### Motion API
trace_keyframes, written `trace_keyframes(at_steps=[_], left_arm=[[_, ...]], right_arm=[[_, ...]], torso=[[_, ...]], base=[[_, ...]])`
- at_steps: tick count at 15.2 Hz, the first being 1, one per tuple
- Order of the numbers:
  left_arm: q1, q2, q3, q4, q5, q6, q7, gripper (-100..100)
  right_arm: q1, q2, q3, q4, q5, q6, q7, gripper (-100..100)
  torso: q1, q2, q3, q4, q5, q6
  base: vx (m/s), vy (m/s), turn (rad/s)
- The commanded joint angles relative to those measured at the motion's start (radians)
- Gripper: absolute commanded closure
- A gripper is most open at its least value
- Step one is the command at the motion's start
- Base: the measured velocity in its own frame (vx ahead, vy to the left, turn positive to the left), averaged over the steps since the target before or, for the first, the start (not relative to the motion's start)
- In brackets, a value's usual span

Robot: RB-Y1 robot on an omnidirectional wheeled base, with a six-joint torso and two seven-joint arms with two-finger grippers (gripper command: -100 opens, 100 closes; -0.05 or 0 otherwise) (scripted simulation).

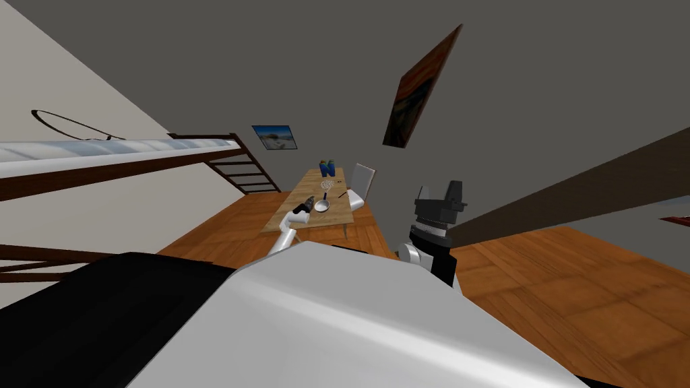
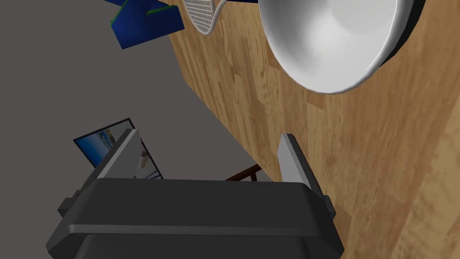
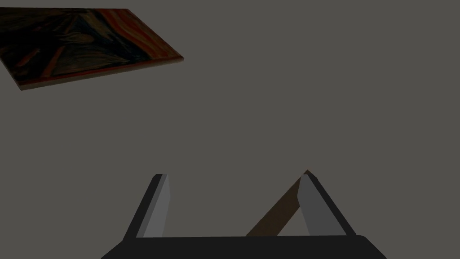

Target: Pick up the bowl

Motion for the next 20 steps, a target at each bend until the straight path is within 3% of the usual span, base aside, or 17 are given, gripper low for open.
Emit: trace_keyframes(at_steps=[1,2,4,5,7,8,10,11,13,14,16,17,19,20], left_arm=[[-0.007,-0.001,0.004,0.009,0.001,0.041,-0.001,-100],[-0.034,-0.002,0.016,0.047,0.005,0.069,-0.002,-100],[-0.034,-0.002,0.016,0.047,0.005,0.097,-0.002,-100],[-0.062,-0.002,0.029,0.085,0.009,0.128,-0.003,-100],[-0.062,-0.002,0.029,0.085,0.009,0.152,-0.003,-100],[-0.089,-0.003,0.041,0.122,0.012,0.178,-0.005,-100],[-0.089,-0.003,0.041,0.122,0.012,0.206,-0.005,-100],[-0.115,-0.004,0.054,0.158,0.015,0.236,-0.006,-100],[-0.115,-0.004,0.054,0.158,0.015,0.259,-0.006,-100],[-0.141,-0.005,0.066,0.193,0.018,0.291,-0.007,-100],[-0.141,-0.005,0.066,0.193,0.018,0.310,-0.007,-100],[-0.166,-0.005,0.078,0.228,0.020,0.344,-0.008,-100],[-0.166,-0.005,0.078,0.228,0.020,0.359,-0.008,-100],[-0.191,-0.005,0.090,0.261,0.022,0.393,-0.009,-100]], right_arm=[[0.000,0.000,0.000,0.000,0.000,0.000,0.000,0],[0.000,0.000,0.000,0.000,0.000,0.000,0.000,0],[0.000,0.000,0.000,0.000,0.000,0.000,0.000,0],[0.000,0.000,0.000,0.000,0.000,0.000,0.000,0],[0.000,0.000,0.000,0.000,0.000,0.000,0.000,0],[0.000,0.000,0.000,0.000,0.000,0.000,0.000,0],[0.000,0.000,0.000,0.000,0.000,0.000,0.000,0],[0.000,0.000,0.000,0.000,0.000,0.000,0.000,0],[0.000,0.000,0.000,0.000,0.000,0.000,0.000,0],[0.000,0.000,0.000,0.000,0.000,0.000,0.000,0],[0.000,0.000,0.000,0.000,0.000,0.000,0.000,0],[0.000,0.000,0.000,0.000,0.000,0.000,0.000,0],[0.000,0.000,0.000,0.000,0.000,0.000,0.000,0],[0.000,0.000,0.000,0.000,0.000,0.000,0.000,0]], torso=[[0.000,0.000,0.000,0.000,0.000,0.000],[0.000,0.000,0.000,0.000,0.000,0.000],[0.000,-0.001,0.000,0.000,0.000,0.000],[0.000,-0.001,0.000,0.000,0.000,0.000],[0.000,0.000,0.000,0.000,0.000,0.000],[0.000,-0.001,0.000,0.000,0.000,-0.001],[0.000,-0.001,-0.001,0.000,0.000,0.000],[0.000,-0.001,-0.001,0.000,0.000,0.000],[0.000,-0.001,-0.001,0.000,0.000,0.000],[0.001,-0.001,-0.001,0.000,0.000,-0.001],[0.001,-0.001,-0.001,0.000,0.000,0.000],[0.001,-0.001,-0.001,0.000,0.000,0.000],[0.001,-0.001,-0.001,0.000,0.000,0.000],[0.001,-0.001,-0.001,0.000,0.000,-0.001]], base=[[-0.013,0.018,-0.051],[-0.010,0.019,-0.110],[-0.010,0.022,-0.090],[-0.015,0.022,-0.110],[-0.014,0.024,-0.085],[-0.006,0.023,-0.107],[-0.005,0.024,-0.090],[-0.005,0.023,-0.119],[-0.005,0.028,-0.088],[-0.006,0.030,-0.078],[-0.008,0.028,-0.086],[-0.003,0.023,-0.112],[-0.003,0.029,-0.076],[-0.006,0.026,-0.091]])
